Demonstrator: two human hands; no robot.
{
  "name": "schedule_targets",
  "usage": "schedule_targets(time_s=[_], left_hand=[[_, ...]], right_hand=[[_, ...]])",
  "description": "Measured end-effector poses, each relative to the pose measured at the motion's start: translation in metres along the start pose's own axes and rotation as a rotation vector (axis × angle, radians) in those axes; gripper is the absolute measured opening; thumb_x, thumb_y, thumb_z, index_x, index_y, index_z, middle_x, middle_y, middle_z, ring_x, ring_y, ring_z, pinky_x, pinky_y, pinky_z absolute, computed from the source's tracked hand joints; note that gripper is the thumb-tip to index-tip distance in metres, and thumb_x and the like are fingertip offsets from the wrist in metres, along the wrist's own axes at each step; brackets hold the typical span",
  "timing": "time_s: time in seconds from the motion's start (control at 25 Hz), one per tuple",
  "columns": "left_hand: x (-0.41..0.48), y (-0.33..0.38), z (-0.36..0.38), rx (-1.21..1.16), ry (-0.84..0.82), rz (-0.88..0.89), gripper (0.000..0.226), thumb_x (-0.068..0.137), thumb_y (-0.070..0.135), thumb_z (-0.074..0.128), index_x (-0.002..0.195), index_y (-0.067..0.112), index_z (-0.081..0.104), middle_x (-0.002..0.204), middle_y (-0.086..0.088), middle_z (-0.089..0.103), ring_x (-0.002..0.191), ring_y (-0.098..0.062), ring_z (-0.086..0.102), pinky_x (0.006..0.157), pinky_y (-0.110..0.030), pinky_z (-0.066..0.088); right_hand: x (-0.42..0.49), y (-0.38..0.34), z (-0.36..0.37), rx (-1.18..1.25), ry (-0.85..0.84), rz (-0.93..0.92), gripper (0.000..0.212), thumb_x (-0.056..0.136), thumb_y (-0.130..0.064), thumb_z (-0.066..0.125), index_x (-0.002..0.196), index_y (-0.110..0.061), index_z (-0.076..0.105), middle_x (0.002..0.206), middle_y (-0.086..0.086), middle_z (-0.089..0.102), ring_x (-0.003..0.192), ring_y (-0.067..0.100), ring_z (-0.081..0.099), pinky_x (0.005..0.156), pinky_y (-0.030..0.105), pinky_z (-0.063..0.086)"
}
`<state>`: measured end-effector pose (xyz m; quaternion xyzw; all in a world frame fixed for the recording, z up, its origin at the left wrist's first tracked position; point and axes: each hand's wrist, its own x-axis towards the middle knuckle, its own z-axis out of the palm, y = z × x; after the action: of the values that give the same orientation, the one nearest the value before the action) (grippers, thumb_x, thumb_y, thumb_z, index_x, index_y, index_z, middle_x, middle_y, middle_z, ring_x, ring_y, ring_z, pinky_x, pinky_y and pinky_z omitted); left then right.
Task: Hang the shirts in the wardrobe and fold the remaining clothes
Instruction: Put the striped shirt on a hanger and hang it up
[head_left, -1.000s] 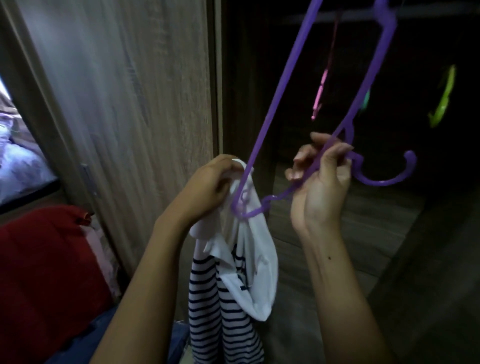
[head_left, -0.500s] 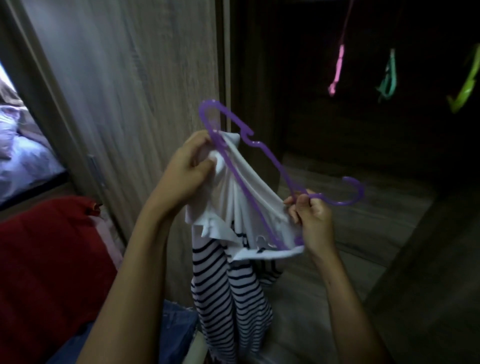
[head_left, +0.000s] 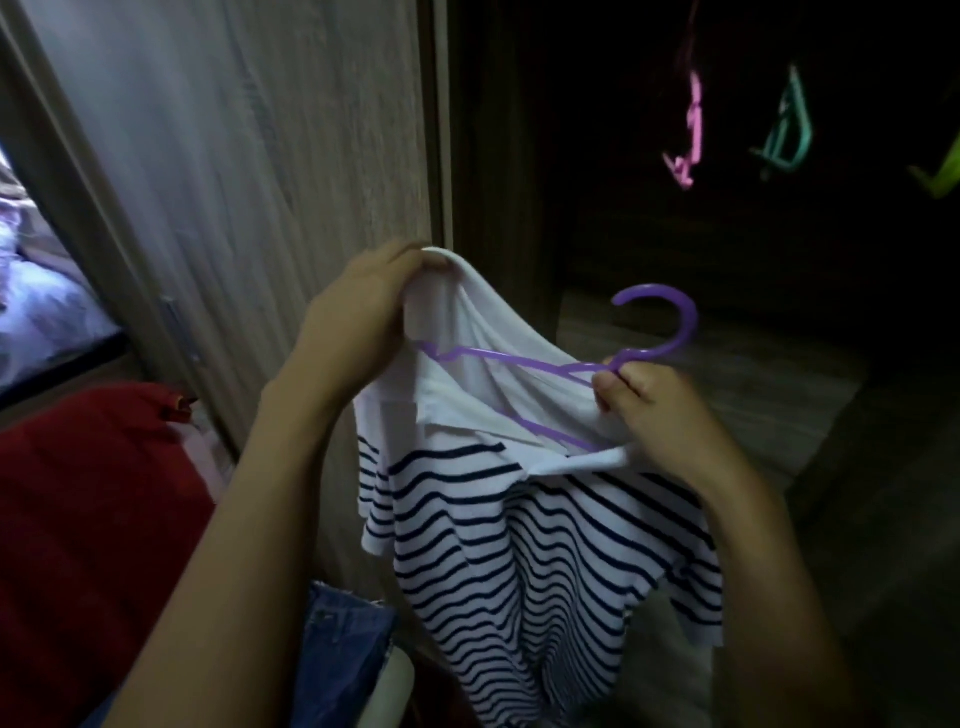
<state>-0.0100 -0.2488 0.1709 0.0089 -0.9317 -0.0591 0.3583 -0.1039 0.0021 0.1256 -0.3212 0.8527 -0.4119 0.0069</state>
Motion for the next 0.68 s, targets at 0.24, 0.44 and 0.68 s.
schedule_targets(time_s=[0.24, 0.44, 0.68], left_hand=[[-0.002, 0.036, 0.023, -0.119, -0.141, 0.107, 0.051, 0.077, 0.008, 0.032, 0.116, 0.028, 0.058, 0.124, 0.010, 0.053, 0.092, -0.009, 0.035, 0.066, -0.023, 0.036], [-0.016, 0.032, 0.018, -0.527, -0.108, -0.097, 0.026, 0.093, 0.037, 0.047, 0.117, 0.028, 0.050, 0.109, 0.022, 0.055, 0.105, 0.005, 0.051, 0.088, -0.015, 0.043], [-0.011, 0.013, 0.026, 0.023, -0.176, -0.008, 0.048, 0.079, 0.064, 0.032, 0.088, 0.025, 0.059, 0.084, 0.002, 0.063, 0.086, -0.021, 0.057, 0.083, -0.038, 0.039]], right_hand=[[-0.002, -0.015, 0.013, -0.130, 0.092, -0.043, 0.036, 0.098, -0.033, 0.042, 0.064, -0.021, 0.045, 0.065, -0.001, 0.052, 0.059, 0.012, 0.048, 0.051, 0.025, 0.031], [-0.005, -0.013, 0.014, -0.096, 0.198, -0.063, 0.032, 0.097, -0.033, 0.043, 0.071, -0.017, 0.052, 0.066, 0.002, 0.056, 0.061, 0.017, 0.053, 0.056, 0.029, 0.039], [0.000, -0.011, 0.022, 0.004, 0.145, -0.094, 0.028, 0.096, -0.029, 0.047, 0.073, -0.019, 0.059, 0.067, -0.001, 0.060, 0.062, 0.012, 0.057, 0.060, 0.029, 0.045]])
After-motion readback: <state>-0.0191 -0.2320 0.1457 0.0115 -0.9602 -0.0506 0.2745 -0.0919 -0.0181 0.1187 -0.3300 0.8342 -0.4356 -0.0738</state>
